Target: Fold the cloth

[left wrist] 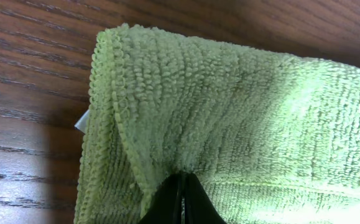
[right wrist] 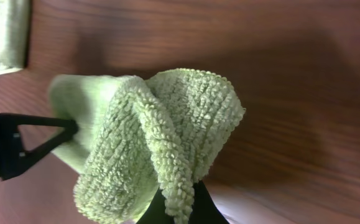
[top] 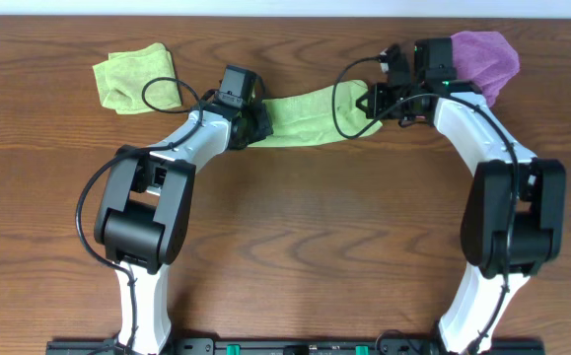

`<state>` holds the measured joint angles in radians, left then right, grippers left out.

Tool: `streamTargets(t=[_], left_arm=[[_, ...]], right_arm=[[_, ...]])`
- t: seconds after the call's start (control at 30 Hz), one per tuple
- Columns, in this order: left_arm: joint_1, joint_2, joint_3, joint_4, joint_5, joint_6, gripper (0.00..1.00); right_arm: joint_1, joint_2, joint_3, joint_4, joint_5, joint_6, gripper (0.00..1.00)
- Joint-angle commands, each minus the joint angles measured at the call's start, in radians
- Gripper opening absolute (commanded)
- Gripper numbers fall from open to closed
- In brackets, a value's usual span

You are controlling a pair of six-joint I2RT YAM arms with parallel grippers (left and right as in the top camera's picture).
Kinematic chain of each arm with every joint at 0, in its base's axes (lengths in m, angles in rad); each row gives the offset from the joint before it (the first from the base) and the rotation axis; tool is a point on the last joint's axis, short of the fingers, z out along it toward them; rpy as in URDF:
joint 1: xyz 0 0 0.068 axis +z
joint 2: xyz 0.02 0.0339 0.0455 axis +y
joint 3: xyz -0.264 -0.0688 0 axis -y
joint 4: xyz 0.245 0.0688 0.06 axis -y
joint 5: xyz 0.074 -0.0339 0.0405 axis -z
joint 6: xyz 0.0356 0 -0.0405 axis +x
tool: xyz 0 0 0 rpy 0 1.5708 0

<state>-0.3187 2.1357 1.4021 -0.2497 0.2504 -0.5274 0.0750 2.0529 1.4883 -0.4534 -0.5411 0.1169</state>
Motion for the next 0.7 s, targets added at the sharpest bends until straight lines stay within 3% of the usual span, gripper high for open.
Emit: streamTargets(t=[0.0,0.67], left_arm=[[0.012,0.013,0.032,-0.008,-0.014,-0.004,0.06],[0.029,0.0,0.043,-0.014,-0.014,0.012,0.06]], right_arm=[[0.044,-0.02,0.002,0.011,0.003,-0.019,0.01],[0.24,-0.02,0.003,0.174,0.036,0.1,0.01]])
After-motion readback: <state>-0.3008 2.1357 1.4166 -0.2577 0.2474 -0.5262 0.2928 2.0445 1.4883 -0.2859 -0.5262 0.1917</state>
